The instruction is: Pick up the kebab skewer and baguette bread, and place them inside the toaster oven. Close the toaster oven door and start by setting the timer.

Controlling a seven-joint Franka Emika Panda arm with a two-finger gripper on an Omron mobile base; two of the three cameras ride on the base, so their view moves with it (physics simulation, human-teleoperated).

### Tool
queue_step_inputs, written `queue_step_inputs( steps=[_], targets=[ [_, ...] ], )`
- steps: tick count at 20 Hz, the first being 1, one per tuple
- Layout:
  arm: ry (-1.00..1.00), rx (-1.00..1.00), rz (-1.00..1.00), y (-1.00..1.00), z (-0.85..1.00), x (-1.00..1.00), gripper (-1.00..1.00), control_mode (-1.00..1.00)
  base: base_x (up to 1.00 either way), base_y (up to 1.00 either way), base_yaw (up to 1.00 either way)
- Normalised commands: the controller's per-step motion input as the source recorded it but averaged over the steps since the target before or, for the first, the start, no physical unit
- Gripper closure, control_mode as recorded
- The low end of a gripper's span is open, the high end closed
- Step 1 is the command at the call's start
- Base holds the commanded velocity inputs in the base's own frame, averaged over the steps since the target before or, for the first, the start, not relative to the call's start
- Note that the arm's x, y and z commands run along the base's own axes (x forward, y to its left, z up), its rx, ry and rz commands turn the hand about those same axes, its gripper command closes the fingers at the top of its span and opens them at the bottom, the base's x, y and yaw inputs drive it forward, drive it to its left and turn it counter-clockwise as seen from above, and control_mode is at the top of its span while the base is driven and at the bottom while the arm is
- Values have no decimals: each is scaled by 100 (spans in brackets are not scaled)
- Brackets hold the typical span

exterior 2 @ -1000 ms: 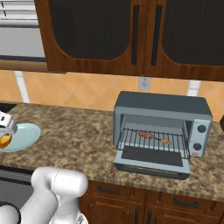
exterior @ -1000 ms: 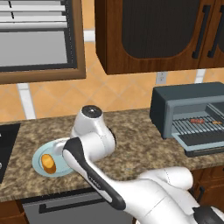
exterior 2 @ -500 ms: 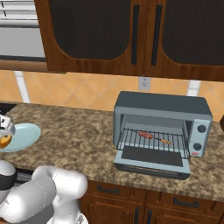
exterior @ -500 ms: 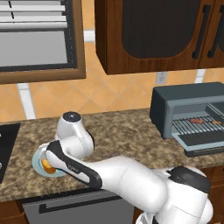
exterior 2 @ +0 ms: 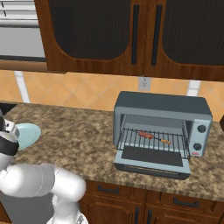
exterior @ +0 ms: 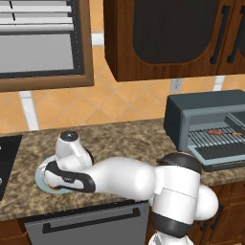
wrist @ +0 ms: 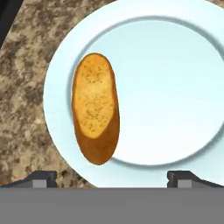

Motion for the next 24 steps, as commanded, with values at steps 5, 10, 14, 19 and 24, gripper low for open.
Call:
queue_step_inputs(
  steps=[5, 10, 14, 19, 24],
  targets=[
    [6, -3, 0, 42, -27, 46, -100, -100, 0, 0, 0],
    [8, 0, 2, 38, -15, 36, -100, -100, 0, 0, 0],
    [11, -2, 0, 29, -26, 21, -100, -100, 0, 0, 0],
    [10, -5, 0, 26, -24, 8, -100, -100, 0, 0, 0],
    [6, -12, 0, 2, -24, 0, -100, -100, 0, 0, 0]
  ],
)
